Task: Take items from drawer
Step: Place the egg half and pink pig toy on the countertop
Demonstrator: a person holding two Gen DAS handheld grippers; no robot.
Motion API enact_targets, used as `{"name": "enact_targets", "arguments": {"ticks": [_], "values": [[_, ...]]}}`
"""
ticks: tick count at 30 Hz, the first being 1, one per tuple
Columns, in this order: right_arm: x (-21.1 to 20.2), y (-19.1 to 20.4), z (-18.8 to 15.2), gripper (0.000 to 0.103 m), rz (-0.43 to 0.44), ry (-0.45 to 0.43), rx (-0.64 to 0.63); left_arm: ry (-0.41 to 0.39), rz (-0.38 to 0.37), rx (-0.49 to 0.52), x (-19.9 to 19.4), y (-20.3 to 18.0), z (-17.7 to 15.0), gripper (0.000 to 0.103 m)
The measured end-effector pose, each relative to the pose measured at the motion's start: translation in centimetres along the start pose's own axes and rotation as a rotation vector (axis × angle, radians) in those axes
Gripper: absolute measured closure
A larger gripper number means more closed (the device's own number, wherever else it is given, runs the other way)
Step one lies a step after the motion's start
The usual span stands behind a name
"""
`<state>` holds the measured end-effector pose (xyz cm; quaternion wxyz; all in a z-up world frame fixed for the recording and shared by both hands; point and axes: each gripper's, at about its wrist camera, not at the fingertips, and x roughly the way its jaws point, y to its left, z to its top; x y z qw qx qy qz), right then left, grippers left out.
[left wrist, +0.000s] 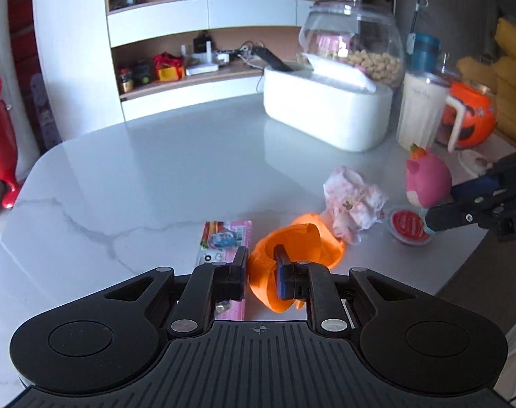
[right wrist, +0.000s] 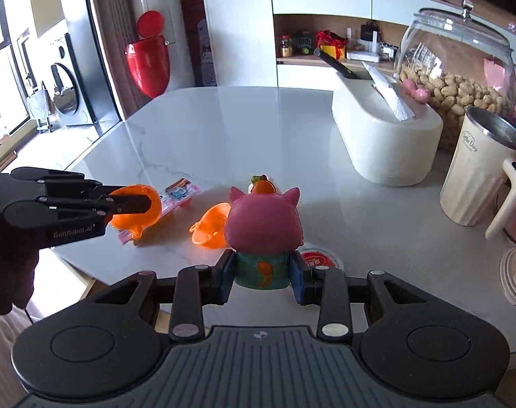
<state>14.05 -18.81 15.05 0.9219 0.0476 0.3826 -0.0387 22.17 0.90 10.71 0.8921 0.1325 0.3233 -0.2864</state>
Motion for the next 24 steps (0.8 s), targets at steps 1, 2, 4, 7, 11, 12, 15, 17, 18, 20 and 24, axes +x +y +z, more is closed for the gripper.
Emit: {"name": "enact_targets", "arguments": {"ticks": [1, 2, 4, 7, 11, 12, 15, 17, 18, 20, 24], "values": [[1.2, -0.1, 0.1, 0.070, -0.011, 0.016, 0.007, 0.011, 0.011, 0.020, 0.8, -0.6, -0.1, 0.084], [2.3, -0.1, 0.1, 0.070, -0.023, 0.031, 0.009, 0.018, 0.022, 0.035, 1.6, -0.9, -0.3, 0.084], [3.9, 0.0, -0.1, 0.070, -0.040, 0.063, 0.004, 0.025, 0.046, 0.043, 2.6, -1.5, -0.8, 0.084], [5.7, 0.1, -0.8, 0.070, -0.054, 0.099, -0.008, 0.000, 0.070, 0.056, 3.1, -1.8, -1.4, 0.081], [6.2, 0.4, -1.5, 0.069, -0.045, 0.107, -0.023, -0.012, 0.107, 0.131, 3.4, -2.6, -1.6, 0.081], [6.2, 0.6, -1.6, 0.069, -0.052, 0.097, -0.035, -0.013, 0.107, 0.137, 3.5, -2.8, -1.6, 0.081], [6.0, 1.4, -2.2, 0.062, -0.094, 0.064, -0.089, 0.010, 0.074, 0.132, 3.4, -2.9, -1.9, 0.081], [6.2, 2.1, -2.3, 0.060, -0.106, 0.065, -0.127, 0.044, 0.049, 0.142, 3.7, -3.1, -2.1, 0.081], [6.1, 2.3, -2.5, 0.060, -0.106, 0.059, -0.137, 0.052, 0.045, 0.147, 3.9, -3.1, -2.3, 0.081], [5.7, 2.2, -2.6, 0.060, -0.090, 0.041, -0.145, 0.032, 0.052, 0.138, 3.8, -3.1, -2.4, 0.081], [3.3, 1.0, -3.1, 0.056, -0.023, -0.023, -0.127, -0.019, 0.037, 0.075, 2.5, -2.0, -1.9, 0.081]]}}
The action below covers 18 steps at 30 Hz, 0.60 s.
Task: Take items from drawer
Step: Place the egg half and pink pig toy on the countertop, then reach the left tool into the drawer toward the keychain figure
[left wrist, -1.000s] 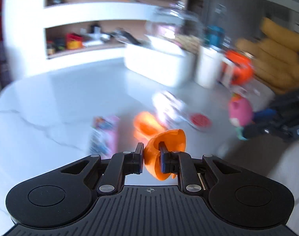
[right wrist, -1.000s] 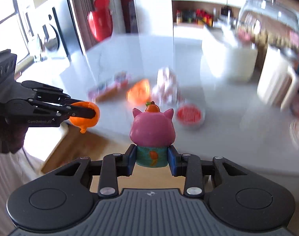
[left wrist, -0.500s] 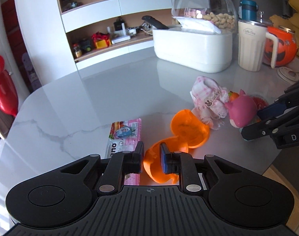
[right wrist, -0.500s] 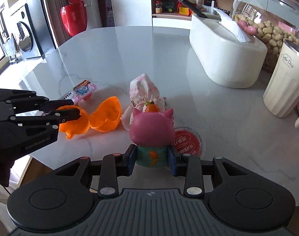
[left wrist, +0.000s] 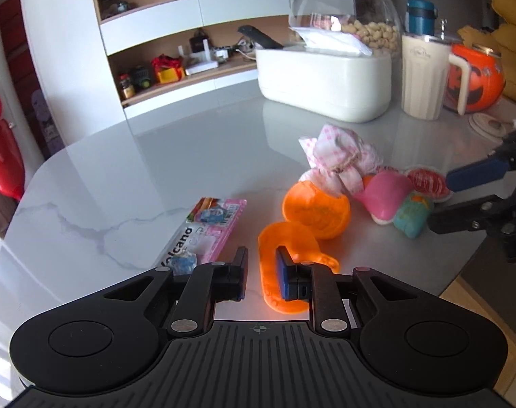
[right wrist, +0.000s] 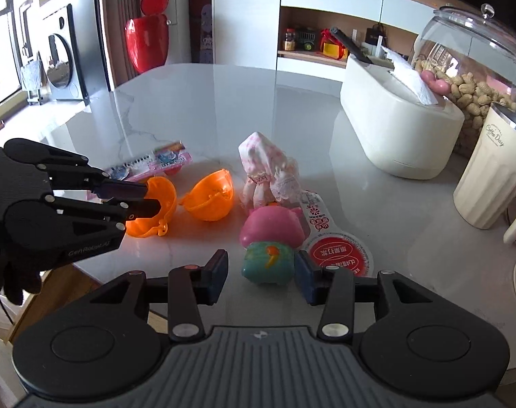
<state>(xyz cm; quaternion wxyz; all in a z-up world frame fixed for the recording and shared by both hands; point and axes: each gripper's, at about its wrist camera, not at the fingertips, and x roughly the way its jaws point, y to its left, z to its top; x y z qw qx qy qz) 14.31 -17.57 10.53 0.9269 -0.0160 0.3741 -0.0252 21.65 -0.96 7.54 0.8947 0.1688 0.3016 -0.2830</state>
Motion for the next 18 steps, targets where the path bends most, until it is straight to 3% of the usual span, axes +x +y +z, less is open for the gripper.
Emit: {"name": "enact_targets", "arguments": {"ticks": [6, 10, 13, 15, 18], "values": [[-5.4, -3.3, -2.9, 0.051, 0.021, -0.088, 0.056, -0.091, -0.020, -0.015, -4.5, 1.7, 1.1, 0.081], [-7.7, -5.3, -6.1, 0.046, 0.107, -0.068, 0.099, -0.092, -0.092, 0.009, -7.5, 2.8, 0.2, 0.082], [-7.5, -5.8, -8.4, 0.045, 0.160, 0.005, 0.120, 0.008, -0.223, 0.099, -8.7, 2.4, -1.5, 0.082], [-6.4, -5.5, -9.6, 0.045, 0.176, 0.065, 0.108, 0.126, -0.281, 0.197, -8.5, 1.2, -3.6, 0.080], [-4.7, -3.8, -11.0, 0.045, 0.134, 0.134, 0.022, 0.355, -0.242, 0.315, -6.2, -0.7, -7.1, 0.079]]}}
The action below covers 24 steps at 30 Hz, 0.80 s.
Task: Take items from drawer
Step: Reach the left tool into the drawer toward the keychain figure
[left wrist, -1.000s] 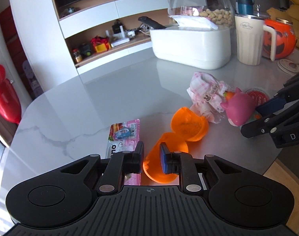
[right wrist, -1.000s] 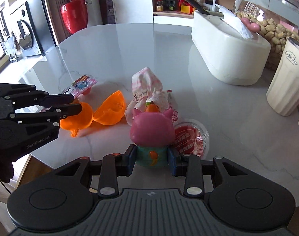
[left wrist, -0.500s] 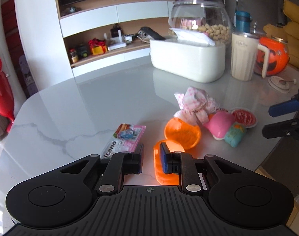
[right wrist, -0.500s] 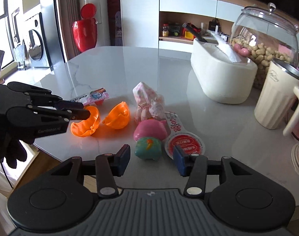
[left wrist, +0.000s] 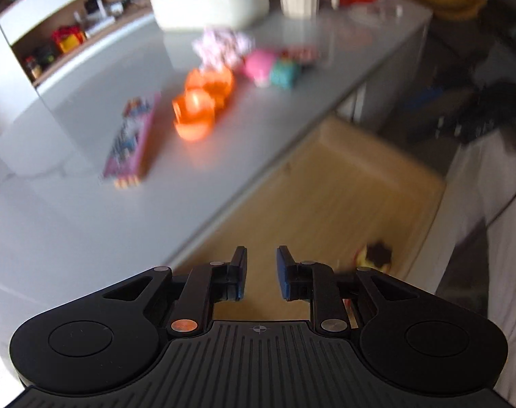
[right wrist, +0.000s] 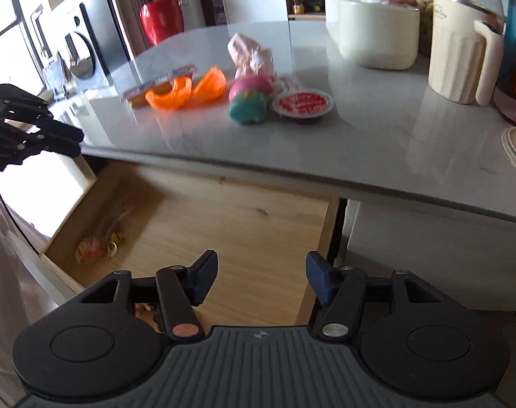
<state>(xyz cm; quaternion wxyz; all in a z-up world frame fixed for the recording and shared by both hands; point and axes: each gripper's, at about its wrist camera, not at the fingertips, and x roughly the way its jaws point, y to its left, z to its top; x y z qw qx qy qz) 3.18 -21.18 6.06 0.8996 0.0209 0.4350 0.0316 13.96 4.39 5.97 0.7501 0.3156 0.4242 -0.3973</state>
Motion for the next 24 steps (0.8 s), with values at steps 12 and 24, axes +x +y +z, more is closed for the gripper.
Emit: {"name": "enact_targets", "arguments": {"ticks": [12, 24], "values": [[1.8, 1.7, -0.3, 0.045, 0.066, 0.045, -0.054, 0.295, 0.029, 0.021, 10.6, 0.0, -2.4, 0.080], [2.6, 1.4, -0.3, 0.045, 0.072, 0.080, -0.049, 0.248, -0.337, 0.097, 14.1, -4.1, 0.9, 0.080]]}}
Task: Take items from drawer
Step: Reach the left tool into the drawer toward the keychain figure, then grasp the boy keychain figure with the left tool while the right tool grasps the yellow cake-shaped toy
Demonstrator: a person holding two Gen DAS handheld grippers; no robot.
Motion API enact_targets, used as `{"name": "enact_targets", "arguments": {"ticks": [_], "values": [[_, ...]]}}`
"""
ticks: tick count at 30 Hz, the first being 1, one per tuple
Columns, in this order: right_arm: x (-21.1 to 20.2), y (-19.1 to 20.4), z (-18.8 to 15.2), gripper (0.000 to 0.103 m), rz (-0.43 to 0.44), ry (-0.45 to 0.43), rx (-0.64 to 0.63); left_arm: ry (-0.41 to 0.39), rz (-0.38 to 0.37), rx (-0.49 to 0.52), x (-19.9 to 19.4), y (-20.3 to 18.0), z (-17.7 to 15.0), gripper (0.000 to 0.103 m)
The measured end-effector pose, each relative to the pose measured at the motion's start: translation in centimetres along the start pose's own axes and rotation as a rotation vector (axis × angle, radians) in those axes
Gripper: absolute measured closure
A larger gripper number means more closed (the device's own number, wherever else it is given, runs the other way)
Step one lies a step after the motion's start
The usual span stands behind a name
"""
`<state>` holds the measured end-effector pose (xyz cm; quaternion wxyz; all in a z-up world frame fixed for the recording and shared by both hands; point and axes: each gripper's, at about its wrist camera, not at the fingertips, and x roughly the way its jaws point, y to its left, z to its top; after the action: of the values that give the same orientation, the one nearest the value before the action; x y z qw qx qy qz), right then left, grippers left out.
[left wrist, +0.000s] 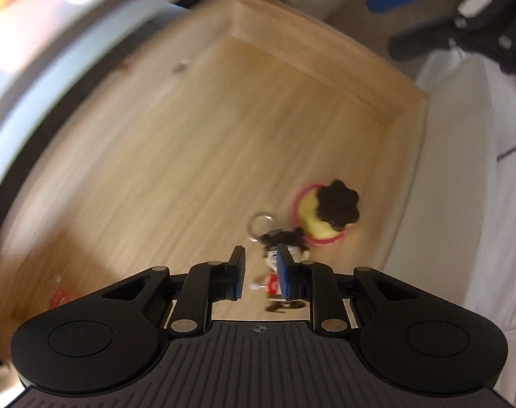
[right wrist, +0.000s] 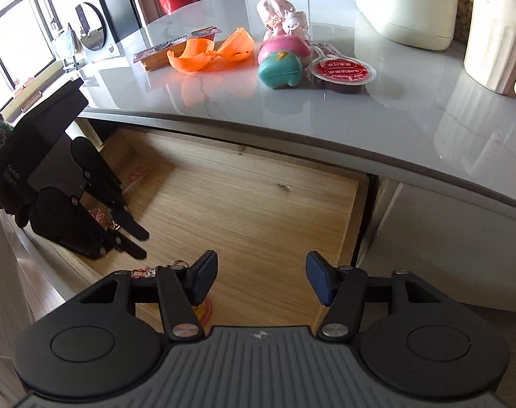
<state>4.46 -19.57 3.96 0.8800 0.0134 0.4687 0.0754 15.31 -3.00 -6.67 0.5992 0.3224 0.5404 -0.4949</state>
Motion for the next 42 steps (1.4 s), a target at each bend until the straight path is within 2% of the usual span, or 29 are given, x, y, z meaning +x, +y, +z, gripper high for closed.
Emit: {"name": "enact_targets", "arguments": {"ticks": [2, 3, 6, 10, 16, 19, 21, 24, 25, 30, 34, 38, 39, 42], "values": [[0.1, -0.1, 0.0, 0.045, 0.001, 0.007, 0.000, 0.042, -0.016, 0.015, 0.9, -0.3, 0.4, 0.078], [0.2, -0.1, 0.0, 0.045, 0.000, 0.010, 0.000, 0.051, -0.042, 0.017, 1.2, -0.3, 0.6, 0.070], [0.4, -0.1, -0.1, 0.045, 0.004, 0.023, 0.000, 0.092, -0.076, 0.022, 2.2, -0.6, 1.0, 0.060], [0.9, 0.0, 0.0, 0.045, -0.004, 0.038, -0.010, 0.159, -0.038, 0.056, 3.6, -1.4, 1.1, 0.067], [0.8, -0.2, 0.0, 0.045, -0.023, 0.022, -0.005, 0.145, -0.027, 0.033, 3.7, -1.1, 0.8, 0.067], [1.5, -0.3, 0.3, 0.045, -0.010, 0.070, 0.019, 0.152, -0.037, 0.024, 3.6, -0.9, 0.5, 0.067], [2.3, -0.1, 0.9, 0.045, 0.039, 0.118, 0.053, 0.150, -0.019, 0.034, 3.2, -1.0, 0.2, 0.067], [4.3, 0.8, 2.2, 0.045, 0.111, 0.215, 0.116, 0.099, -0.006, 0.037, 1.5, -0.9, -0.7, 0.067], [5.1, 1.3, 2.6, 0.045, 0.111, 0.254, 0.132, 0.072, -0.002, 0.025, 0.7, -0.7, -1.1, 0.067], [8.1, 5.5, 3.5, 0.045, 0.063, 0.376, 0.050, -0.029, 0.028, -0.046, -2.4, 1.0, -4.0, 0.067], [10.9, 7.6, 2.9, 0.045, 0.023, 0.506, 0.016, -0.104, 0.062, -0.123, -4.2, 2.8, -5.6, 0.067], [13.0, 7.7, 2.4, 0.044, -0.025, 0.604, 0.019, -0.159, 0.070, -0.181, -5.3, 4.5, -5.2, 0.067], [13.3, 7.5, 2.5, 0.044, -0.026, 0.619, 0.032, -0.170, 0.074, -0.192, -5.4, 3.6, -4.5, 0.067], [14.3, 7.1, 2.5, 0.043, -0.014, 0.684, 0.071, -0.196, 0.078, -0.214, -6.3, 4.8, -5.0, 0.067]]}}
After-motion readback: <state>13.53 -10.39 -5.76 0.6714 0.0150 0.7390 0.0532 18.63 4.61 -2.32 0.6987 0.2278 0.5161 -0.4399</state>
